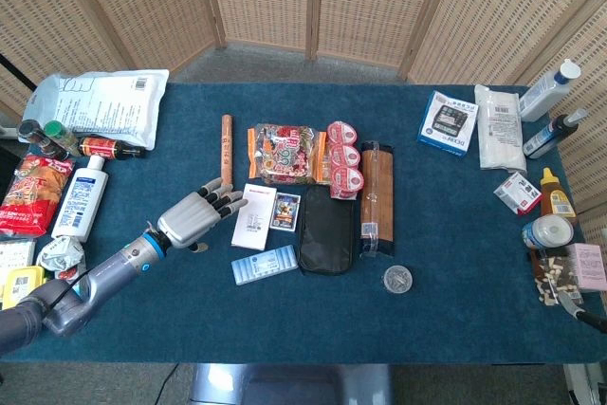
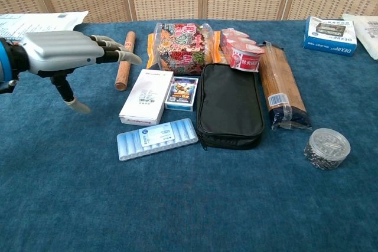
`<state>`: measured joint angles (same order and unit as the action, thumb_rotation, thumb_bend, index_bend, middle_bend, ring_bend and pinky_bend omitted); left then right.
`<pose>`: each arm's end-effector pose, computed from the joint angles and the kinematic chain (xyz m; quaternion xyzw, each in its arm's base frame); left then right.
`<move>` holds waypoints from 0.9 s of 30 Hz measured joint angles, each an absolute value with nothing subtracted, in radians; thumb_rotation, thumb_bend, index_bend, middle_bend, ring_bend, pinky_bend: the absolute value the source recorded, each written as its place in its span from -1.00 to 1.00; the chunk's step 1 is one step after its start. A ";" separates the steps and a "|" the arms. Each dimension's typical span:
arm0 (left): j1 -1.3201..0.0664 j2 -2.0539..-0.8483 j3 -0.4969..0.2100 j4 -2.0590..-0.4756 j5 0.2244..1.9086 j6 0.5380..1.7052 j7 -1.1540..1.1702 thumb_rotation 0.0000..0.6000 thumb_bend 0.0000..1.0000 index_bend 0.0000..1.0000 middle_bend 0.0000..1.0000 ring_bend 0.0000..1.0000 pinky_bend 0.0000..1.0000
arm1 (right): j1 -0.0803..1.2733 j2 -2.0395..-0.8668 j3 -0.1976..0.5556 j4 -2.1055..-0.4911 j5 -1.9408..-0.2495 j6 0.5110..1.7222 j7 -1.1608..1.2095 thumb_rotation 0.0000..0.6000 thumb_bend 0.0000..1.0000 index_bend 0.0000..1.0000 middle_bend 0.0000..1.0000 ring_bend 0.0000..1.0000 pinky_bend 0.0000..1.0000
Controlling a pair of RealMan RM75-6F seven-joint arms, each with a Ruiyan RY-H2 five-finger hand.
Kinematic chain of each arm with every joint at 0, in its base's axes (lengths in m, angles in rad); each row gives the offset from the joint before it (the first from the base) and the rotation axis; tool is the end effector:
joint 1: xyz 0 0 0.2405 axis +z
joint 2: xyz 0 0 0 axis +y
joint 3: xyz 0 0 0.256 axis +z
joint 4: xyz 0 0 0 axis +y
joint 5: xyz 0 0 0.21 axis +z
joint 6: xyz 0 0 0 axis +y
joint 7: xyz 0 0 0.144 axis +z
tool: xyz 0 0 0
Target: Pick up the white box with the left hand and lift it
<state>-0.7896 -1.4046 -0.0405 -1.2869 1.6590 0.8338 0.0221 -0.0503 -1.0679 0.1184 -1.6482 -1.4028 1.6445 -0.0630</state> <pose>-0.1814 0.3507 0.0070 -0.8708 -0.2087 -0.2982 0.3306 -0.3276 -0.1480 0.2081 0.5075 -0.3519 0.3690 0.6946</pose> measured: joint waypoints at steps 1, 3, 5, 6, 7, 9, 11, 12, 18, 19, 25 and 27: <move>-0.796 -1.407 -0.041 -1.286 1.656 0.827 0.018 1.00 -1.00 -1.00 -1.00 -1.00 -1.00 | -0.052 -1.069 0.119 -1.647 -1.402 1.646 -0.062 0.78 -0.94 -1.00 -1.00 -1.00 -1.00; -0.813 -1.410 -0.041 -1.284 1.650 0.808 0.013 1.00 -1.00 -1.00 -1.00 -1.00 -1.00 | -0.056 -1.069 0.120 -1.645 -1.400 1.650 -0.060 0.80 -0.94 -1.00 -1.00 -1.00 -1.00; -0.830 -1.410 -0.042 -1.284 1.646 0.791 0.010 1.00 -1.00 -1.00 -1.00 -1.00 -1.00 | -0.061 -1.069 0.121 -1.641 -1.399 1.656 -0.057 0.80 -0.94 -1.00 -1.00 -1.00 -1.00; -0.842 -1.410 -0.043 -1.285 1.644 0.780 0.010 1.00 -1.00 -1.00 -1.00 -1.00 -1.00 | -0.063 -1.070 0.122 -1.640 -1.398 1.660 -0.056 0.80 -0.94 -1.00 -1.00 -1.00 -1.00; -0.850 -1.409 -0.043 -1.285 1.643 0.773 0.011 1.00 -1.00 -1.00 -1.00 -1.00 -1.00 | -0.066 -1.070 0.123 -1.638 -1.397 1.664 -0.054 0.79 -0.94 -1.00 -1.00 -1.00 -1.00; -0.866 -1.410 -0.043 -1.283 1.646 0.766 0.024 1.00 -1.00 -1.00 -1.00 -1.00 -1.00 | -0.071 -1.070 0.124 -1.634 -1.397 1.670 -0.052 0.80 -0.94 -1.00 -1.00 -1.00 -1.00; -0.882 -1.413 -0.040 -1.277 1.653 0.760 0.040 1.00 -1.00 -1.00 -1.00 -1.00 -1.00 | -0.076 -1.071 0.125 -1.629 -1.396 1.676 -0.049 0.81 -0.94 -1.00 -1.00 -1.00 -1.00; -0.889 -1.416 -0.038 -1.274 1.656 0.756 0.044 1.00 -1.00 -1.00 -1.00 -1.00 -1.00 | -0.078 -1.072 0.126 -1.627 -1.396 1.678 -0.048 0.81 -0.94 -1.00 -1.00 -1.00 -1.00; -0.931 -1.438 -0.022 -1.249 1.671 0.731 0.063 1.00 -1.00 -1.00 -1.00 -1.00 -1.00 | -0.090 -1.078 0.131 -1.618 -1.393 1.693 -0.040 0.79 -0.94 -1.00 -1.00 -1.00 -1.00; -0.935 -1.442 -0.020 -1.243 1.671 0.728 0.064 1.00 -1.00 -1.00 -1.00 -1.00 -1.00 | -0.092 -1.078 0.131 -1.617 -1.392 1.696 -0.039 0.79 -0.94 -1.00 -1.00 -1.00 -1.00; -0.959 -1.471 -0.005 -1.201 1.671 0.711 0.067 1.00 -1.00 -1.00 -1.00 -1.00 -1.00 | -0.101 -1.080 0.136 -1.615 -1.389 1.705 -0.039 0.81 -0.93 -1.00 -1.00 -1.00 -1.00; -0.969 -1.483 0.000 -1.185 1.674 0.707 0.065 1.00 -1.00 -1.00 -1.00 -1.00 -1.00 | -0.103 -1.080 0.137 -1.616 -1.388 1.707 -0.041 0.85 -0.93 -1.00 -1.00 -1.00 -1.00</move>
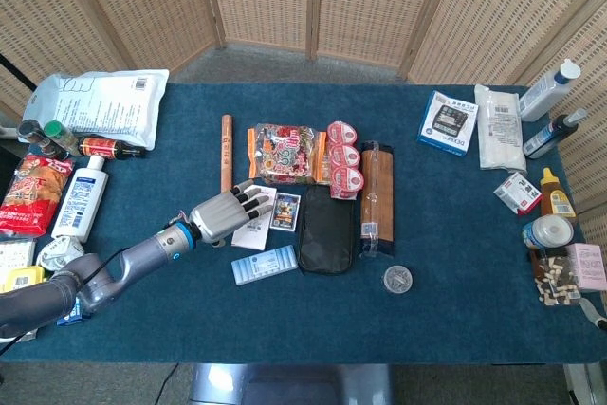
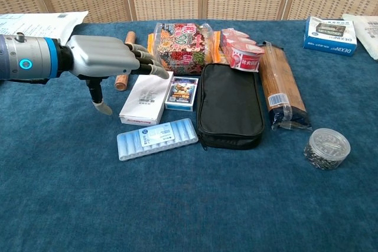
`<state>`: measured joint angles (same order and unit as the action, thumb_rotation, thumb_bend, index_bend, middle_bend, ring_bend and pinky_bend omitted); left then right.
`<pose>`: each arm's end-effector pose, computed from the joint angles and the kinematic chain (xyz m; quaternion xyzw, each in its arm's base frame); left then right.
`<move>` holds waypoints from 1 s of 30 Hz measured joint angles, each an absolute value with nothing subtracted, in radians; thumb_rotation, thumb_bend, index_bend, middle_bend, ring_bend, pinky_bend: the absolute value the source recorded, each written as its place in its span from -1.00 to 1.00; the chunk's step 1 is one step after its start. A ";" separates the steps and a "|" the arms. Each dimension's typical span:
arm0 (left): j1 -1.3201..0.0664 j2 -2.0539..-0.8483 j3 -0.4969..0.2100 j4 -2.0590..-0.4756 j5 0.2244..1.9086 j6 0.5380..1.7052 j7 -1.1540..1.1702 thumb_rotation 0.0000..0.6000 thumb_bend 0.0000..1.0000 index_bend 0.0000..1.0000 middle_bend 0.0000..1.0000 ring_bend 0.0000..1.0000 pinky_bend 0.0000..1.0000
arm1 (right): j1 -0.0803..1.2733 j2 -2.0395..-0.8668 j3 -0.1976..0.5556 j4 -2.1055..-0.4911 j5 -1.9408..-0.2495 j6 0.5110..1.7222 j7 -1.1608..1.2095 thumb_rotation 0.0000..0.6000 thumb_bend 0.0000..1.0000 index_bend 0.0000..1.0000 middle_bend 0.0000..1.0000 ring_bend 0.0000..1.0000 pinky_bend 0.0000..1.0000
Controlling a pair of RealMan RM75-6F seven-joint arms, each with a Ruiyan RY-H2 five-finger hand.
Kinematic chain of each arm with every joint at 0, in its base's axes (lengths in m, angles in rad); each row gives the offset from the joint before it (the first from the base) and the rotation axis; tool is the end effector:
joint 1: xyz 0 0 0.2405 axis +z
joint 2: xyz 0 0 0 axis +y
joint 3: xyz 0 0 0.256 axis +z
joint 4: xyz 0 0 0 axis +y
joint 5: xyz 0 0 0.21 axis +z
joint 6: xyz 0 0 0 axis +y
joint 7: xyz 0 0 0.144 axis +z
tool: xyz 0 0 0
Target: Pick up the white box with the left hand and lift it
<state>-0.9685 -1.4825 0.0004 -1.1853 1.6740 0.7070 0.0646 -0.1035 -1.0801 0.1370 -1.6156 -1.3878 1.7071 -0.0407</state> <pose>-0.1456 0.3758 -0.0257 -0.9162 -0.1195 -0.2404 0.2976 -0.3368 -0.1310 0.2190 0.4758 -0.3395 0.3690 0.7226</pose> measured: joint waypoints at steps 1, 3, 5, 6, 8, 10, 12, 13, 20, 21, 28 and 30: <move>-0.973 -1.487 0.003 -1.179 1.676 0.706 0.063 1.00 -1.00 -1.00 -1.00 -1.00 -1.00 | -0.105 -1.081 0.138 -1.616 -1.387 1.709 -0.042 0.88 -0.93 -1.00 -1.00 -1.00 -1.00; -0.985 -1.495 0.008 -1.164 1.681 0.702 0.061 1.00 -1.00 -1.00 -1.00 -1.00 -1.00 | -0.107 -1.082 0.140 -1.616 -1.386 1.713 -0.044 0.90 -0.92 -1.00 -1.00 -1.00 -1.00; -0.995 -1.502 0.012 -1.150 1.686 0.699 0.059 1.00 -1.00 -1.00 -1.00 -1.00 -1.00 | -0.110 -1.084 0.142 -1.616 -1.386 1.718 -0.046 0.91 -0.92 -1.00 -1.00 -1.00 -1.00; -1.003 -1.508 0.015 -1.141 1.688 0.695 0.056 1.00 -1.00 -1.00 -1.00 -1.00 -1.00 | -0.111 -1.084 0.143 -1.617 -1.386 1.720 -0.047 0.91 -0.92 -1.00 -1.00 -1.00 -1.00; -1.015 -1.517 0.018 -1.129 1.691 0.688 0.048 1.00 -1.00 -1.00 -1.00 -1.00 -1.00 | -0.114 -1.086 0.144 -1.617 -1.386 1.726 -0.049 0.93 -0.92 -1.00 -1.00 -1.00 -1.00; -1.028 -1.526 0.023 -1.117 1.694 0.682 0.038 1.00 -1.00 -1.00 -1.00 -1.00 -1.00 | -0.118 -1.089 0.145 -1.615 -1.385 1.731 -0.050 0.93 -0.92 -1.00 -1.00 -1.00 -1.00; -1.040 -1.535 0.027 -1.106 1.696 0.674 0.027 1.00 -1.00 -1.00 -1.00 -1.00 -1.00 | -0.122 -1.090 0.146 -1.615 -1.384 1.734 -0.049 0.92 -0.92 -1.00 -1.00 -1.00 -1.00; -1.046 -1.538 0.030 -1.102 1.697 0.669 0.023 1.00 -1.00 -1.00 -1.00 -1.00 -1.00 | -0.125 -1.091 0.146 -1.614 -1.383 1.736 -0.049 0.92 -0.92 -1.00 -1.00 -1.00 -1.00; -1.085 -1.556 0.047 -1.080 1.699 0.635 -0.014 1.00 -1.00 -1.00 -1.00 -1.00 -1.00 | -0.138 -1.093 0.150 -1.609 -1.383 1.754 -0.043 0.93 -0.92 -1.00 -1.00 -1.00 -1.00; -1.089 -1.557 0.052 -1.078 1.700 0.634 -0.019 1.00 -1.00 -1.00 -1.00 -1.00 -1.00 | -0.140 -1.094 0.150 -1.608 -1.384 1.756 -0.041 0.93 -0.92 -1.00 -1.00 -1.00 -1.00; -1.089 -1.549 0.069 -1.087 1.703 0.659 -0.043 1.00 -1.00 -1.00 -0.78 -1.00 -1.00 | -0.141 -1.097 0.153 -1.602 -1.391 1.756 -0.035 0.93 -0.92 -1.00 -1.00 -1.00 -1.00; -1.085 -1.541 0.076 -1.093 1.701 0.666 -0.053 1.00 -1.00 -1.00 -0.55 -1.00 -1.00 | -0.139 -1.098 0.155 -1.601 -1.393 1.754 -0.033 0.94 -0.92 -1.00 -1.00 -1.00 -1.00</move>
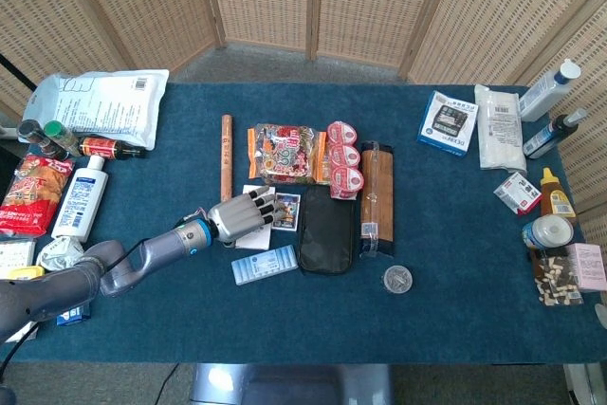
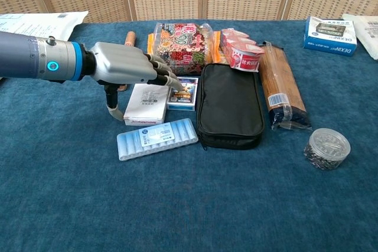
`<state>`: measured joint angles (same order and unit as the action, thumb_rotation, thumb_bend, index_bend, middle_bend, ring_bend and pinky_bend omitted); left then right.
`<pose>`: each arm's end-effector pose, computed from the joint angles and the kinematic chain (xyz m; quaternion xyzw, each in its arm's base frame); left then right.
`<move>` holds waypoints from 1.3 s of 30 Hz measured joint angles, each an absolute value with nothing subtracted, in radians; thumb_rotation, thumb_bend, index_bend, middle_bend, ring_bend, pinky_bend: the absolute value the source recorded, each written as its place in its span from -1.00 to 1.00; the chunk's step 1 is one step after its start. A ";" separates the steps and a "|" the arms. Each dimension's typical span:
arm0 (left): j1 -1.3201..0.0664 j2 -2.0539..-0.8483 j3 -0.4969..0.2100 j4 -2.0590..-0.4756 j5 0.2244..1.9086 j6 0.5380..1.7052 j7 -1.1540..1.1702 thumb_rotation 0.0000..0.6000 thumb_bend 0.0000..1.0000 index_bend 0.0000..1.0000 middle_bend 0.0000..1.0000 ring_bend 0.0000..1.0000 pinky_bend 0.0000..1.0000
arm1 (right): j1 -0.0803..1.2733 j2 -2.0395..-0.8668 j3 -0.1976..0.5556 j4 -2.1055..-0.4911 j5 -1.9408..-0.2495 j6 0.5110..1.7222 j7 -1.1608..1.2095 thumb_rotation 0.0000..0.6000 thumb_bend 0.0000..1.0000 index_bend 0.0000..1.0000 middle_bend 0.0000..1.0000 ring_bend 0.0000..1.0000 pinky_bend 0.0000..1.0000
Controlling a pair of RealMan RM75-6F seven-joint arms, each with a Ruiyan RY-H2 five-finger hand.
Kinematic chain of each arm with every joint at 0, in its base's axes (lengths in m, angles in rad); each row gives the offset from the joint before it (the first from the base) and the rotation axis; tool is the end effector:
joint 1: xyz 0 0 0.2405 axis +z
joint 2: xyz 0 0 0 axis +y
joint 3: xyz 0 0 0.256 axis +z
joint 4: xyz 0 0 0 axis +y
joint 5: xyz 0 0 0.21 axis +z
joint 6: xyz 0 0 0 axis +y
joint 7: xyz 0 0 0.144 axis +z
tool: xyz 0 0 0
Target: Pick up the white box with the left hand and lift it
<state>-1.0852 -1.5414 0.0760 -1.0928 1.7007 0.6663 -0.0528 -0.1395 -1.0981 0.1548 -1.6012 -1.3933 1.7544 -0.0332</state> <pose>-0.1299 0.3872 -0.0459 -0.9351 -0.1041 -0.2137 0.2630 -0.3384 -0.1202 0.2228 0.4554 -0.3278 0.3761 0.7373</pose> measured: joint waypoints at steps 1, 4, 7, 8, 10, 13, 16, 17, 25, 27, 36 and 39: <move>-1.083 -1.538 0.078 -1.096 1.698 0.668 -0.056 1.00 -1.00 -1.00 -0.44 -1.00 -1.00 | -0.138 -1.099 0.155 -1.600 -1.395 1.753 -0.033 0.94 -0.92 -1.00 -1.00 -1.00 -1.00; -1.076 -1.526 0.084 -1.105 1.690 0.674 -0.063 1.00 -1.00 -1.00 -0.22 -1.00 -1.00 | -0.135 -1.100 0.157 -1.599 -1.398 1.748 -0.033 0.95 -0.92 -1.00 -1.00 -1.00 -1.00; -1.069 -1.516 0.091 -1.112 1.680 0.673 -0.065 1.00 -1.00 -1.00 -0.21 -0.99 -1.00 | -0.134 -1.102 0.158 -1.599 -1.400 1.747 -0.031 0.96 -0.92 -1.00 -1.00 -1.00 -1.00; -1.067 -1.515 0.093 -1.114 1.677 0.673 -0.064 1.00 -1.00 -1.00 -0.23 -1.00 -1.00 | -0.134 -1.102 0.159 -1.599 -1.400 1.748 -0.031 0.96 -0.92 -1.00 -1.00 -1.00 -1.00; -1.063 -1.513 0.096 -1.115 1.669 0.669 -0.066 1.00 -1.00 -1.00 -0.25 -1.00 -1.00 | -0.135 -1.102 0.159 -1.600 -1.401 1.747 -0.031 0.96 -0.92 -1.00 -1.00 -1.00 -1.00; -1.057 -1.507 0.099 -1.125 1.660 0.667 -0.076 1.00 -1.00 -1.00 -0.24 -1.00 -1.00 | -0.137 -1.100 0.159 -1.604 -1.402 1.750 -0.032 0.96 -0.92 -1.00 -1.00 -1.00 -1.00; -1.053 -1.496 0.102 -1.140 1.654 0.669 -0.091 1.00 -1.00 -1.00 -0.25 -1.00 -1.00 | -0.140 -1.098 0.159 -1.608 -1.403 1.754 -0.032 0.96 -0.92 -1.00 -1.00 -1.00 -1.00; -1.052 -1.492 0.103 -1.143 1.652 0.667 -0.092 1.00 -1.00 -1.00 -0.27 -1.00 -1.00 | -0.141 -1.098 0.159 -1.609 -1.404 1.754 -0.032 0.96 -0.92 -1.00 -1.00 -1.00 -1.00; -1.055 -1.501 0.107 -1.140 1.623 0.620 -0.072 1.00 -1.00 -1.00 -0.28 -0.99 -1.00 | -0.146 -1.099 0.157 -1.614 -1.410 1.760 -0.034 0.96 -0.92 -1.00 -1.00 -1.00 -1.00; -1.053 -1.504 0.104 -1.137 1.622 0.627 -0.069 1.00 -1.00 -0.94 -0.17 -0.90 -1.00 | -0.148 -1.098 0.158 -1.615 -1.411 1.764 -0.034 0.97 -0.92 -1.00 -1.00 -1.00 -1.00; -1.017 -1.515 0.086 -1.118 1.606 0.697 -0.066 1.00 -1.00 -0.47 0.45 -0.33 -1.00 | -0.150 -1.102 0.160 -1.610 -1.416 1.766 -0.025 0.98 -0.92 -1.00 -1.00 -1.00 -1.00; -1.009 -1.501 0.077 -1.132 1.597 0.714 -0.075 1.00 -1.00 -0.42 0.49 -0.32 -1.00 | -0.147 -1.104 0.160 -1.605 -1.419 1.762 -0.020 0.98 -0.92 -1.00 -1.00 -1.00 -1.00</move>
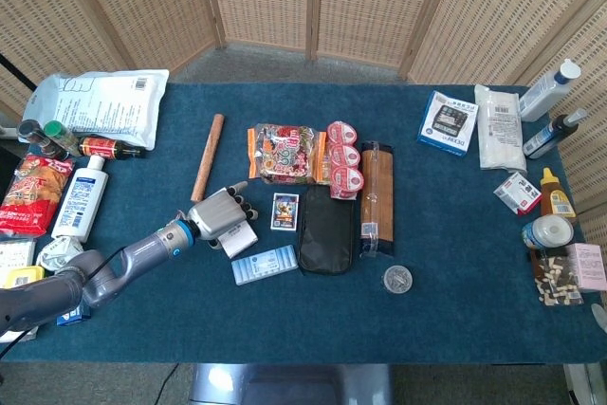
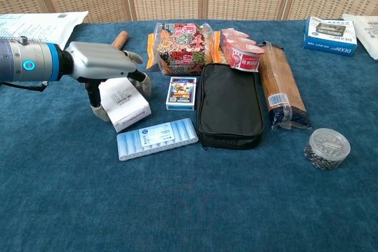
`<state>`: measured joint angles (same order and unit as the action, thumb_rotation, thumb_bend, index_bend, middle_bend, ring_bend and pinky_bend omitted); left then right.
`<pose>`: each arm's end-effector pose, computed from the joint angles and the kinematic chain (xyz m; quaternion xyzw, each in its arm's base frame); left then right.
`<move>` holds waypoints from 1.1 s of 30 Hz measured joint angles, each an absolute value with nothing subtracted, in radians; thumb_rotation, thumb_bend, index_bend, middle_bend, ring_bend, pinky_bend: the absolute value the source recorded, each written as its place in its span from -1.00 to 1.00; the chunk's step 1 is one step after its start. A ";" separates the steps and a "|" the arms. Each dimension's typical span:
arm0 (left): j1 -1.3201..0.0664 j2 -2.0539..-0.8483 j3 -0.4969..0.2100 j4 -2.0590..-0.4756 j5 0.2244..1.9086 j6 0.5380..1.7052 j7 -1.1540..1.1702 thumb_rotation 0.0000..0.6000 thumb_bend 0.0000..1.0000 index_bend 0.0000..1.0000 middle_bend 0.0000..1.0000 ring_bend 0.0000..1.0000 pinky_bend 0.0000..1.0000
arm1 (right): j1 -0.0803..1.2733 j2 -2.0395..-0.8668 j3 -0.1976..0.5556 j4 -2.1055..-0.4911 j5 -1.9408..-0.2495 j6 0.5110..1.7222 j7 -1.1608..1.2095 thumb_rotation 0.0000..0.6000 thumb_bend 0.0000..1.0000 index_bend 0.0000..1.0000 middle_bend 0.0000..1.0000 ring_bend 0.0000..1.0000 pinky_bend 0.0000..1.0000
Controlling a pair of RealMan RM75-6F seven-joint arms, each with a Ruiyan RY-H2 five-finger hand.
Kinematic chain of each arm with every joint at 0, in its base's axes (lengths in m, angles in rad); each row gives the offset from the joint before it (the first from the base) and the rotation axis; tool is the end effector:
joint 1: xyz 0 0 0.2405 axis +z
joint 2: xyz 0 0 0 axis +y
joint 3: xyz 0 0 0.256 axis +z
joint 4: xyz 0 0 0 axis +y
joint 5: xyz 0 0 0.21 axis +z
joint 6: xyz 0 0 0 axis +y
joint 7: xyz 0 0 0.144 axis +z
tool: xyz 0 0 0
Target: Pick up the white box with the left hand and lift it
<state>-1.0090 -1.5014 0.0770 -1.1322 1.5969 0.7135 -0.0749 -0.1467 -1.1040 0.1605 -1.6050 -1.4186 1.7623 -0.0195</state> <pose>-0.1571 0.3841 -0.0279 -0.9074 -0.1875 -0.2354 0.2933 -0.3346 -0.1196 0.2210 0.4552 -0.3271 0.3904 0.7303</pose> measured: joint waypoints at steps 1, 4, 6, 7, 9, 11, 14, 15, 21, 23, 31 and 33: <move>-1.007 -1.497 0.073 -1.138 1.594 0.719 -0.079 1.00 -1.00 -0.41 0.49 -0.32 -1.00 | -0.145 -1.105 0.161 -1.603 -1.420 1.760 -0.018 0.98 -0.92 -1.00 -1.00 -1.00 -1.00; -0.998 -1.472 0.058 -1.168 1.586 0.750 -0.093 1.00 -1.00 -0.41 0.49 -0.32 -1.00 | -0.142 -1.108 0.162 -1.597 -1.421 1.755 -0.013 0.98 -0.92 -1.00 -1.00 -1.00 -1.00; -0.991 -1.448 0.044 -1.194 1.580 0.778 -0.101 1.00 -1.00 -0.41 0.48 -0.32 -1.00 | -0.139 -1.110 0.162 -1.593 -1.421 1.750 -0.008 0.98 -0.92 -1.00 -1.00 -1.00 -1.00; -0.988 -1.437 0.037 -1.207 1.577 0.790 -0.105 1.00 -1.00 -0.41 0.47 -0.32 -1.00 | -0.137 -1.112 0.162 -1.590 -1.422 1.747 -0.005 0.98 -0.92 -1.00 -1.00 -1.00 -1.00; -0.981 -1.406 0.018 -1.240 1.570 0.818 -0.113 1.00 -1.00 -0.41 0.46 -0.32 -1.00 | -0.134 -1.115 0.162 -1.585 -1.423 1.742 -0.001 0.98 -0.92 -1.00 -1.00 -1.00 -1.00; -0.976 -1.376 0.000 -1.270 1.564 0.844 -0.117 1.00 -1.00 -0.41 0.46 -0.32 -1.00 | -0.129 -1.119 0.162 -1.579 -1.424 1.735 0.002 0.97 -0.92 -1.00 -1.00 -1.00 -1.00; -0.968 -1.325 -0.035 -1.323 1.552 0.890 -0.119 1.00 -1.00 -0.40 0.46 -0.32 -1.00 | -0.123 -1.124 0.162 -1.571 -1.426 1.726 0.008 0.98 -0.92 -1.00 -1.00 -1.00 -1.00; -0.964 -1.305 -0.050 -1.346 1.547 0.908 -0.122 1.00 -1.00 -0.40 0.46 -0.32 -1.00 | -0.122 -1.126 0.162 -1.569 -1.426 1.723 0.010 0.98 -0.92 -1.00 -1.00 -1.00 -1.00; -0.941 -1.206 -0.132 -1.464 1.509 0.992 -0.178 1.00 -1.00 -0.40 0.47 -0.32 -1.00 | -0.109 -1.142 0.159 -1.544 -1.427 1.698 0.033 0.99 -0.92 -1.00 -1.00 -1.00 -1.00; -0.932 -1.182 -0.156 -1.498 1.495 1.017 -0.208 1.00 -1.00 -0.40 0.47 -0.32 -1.00 | -0.104 -1.150 0.158 -1.533 -1.427 1.690 0.044 0.99 -0.92 -1.00 -1.00 -1.00 -1.00; -0.892 -1.123 -0.209 -1.562 1.481 1.103 -0.178 1.00 -1.00 -0.47 0.38 -0.39 -1.00 | -0.079 -1.179 0.157 -1.488 -1.430 1.655 0.077 0.99 -0.92 -1.00 -1.00 -1.00 -1.00; -0.879 -1.111 -0.220 -1.584 1.476 1.125 -0.170 1.00 -1.00 -0.48 0.37 -0.40 -1.00 | -0.075 -1.182 0.156 -1.483 -1.433 1.650 0.080 0.99 -0.92 -1.00 -1.00 -1.00 -1.00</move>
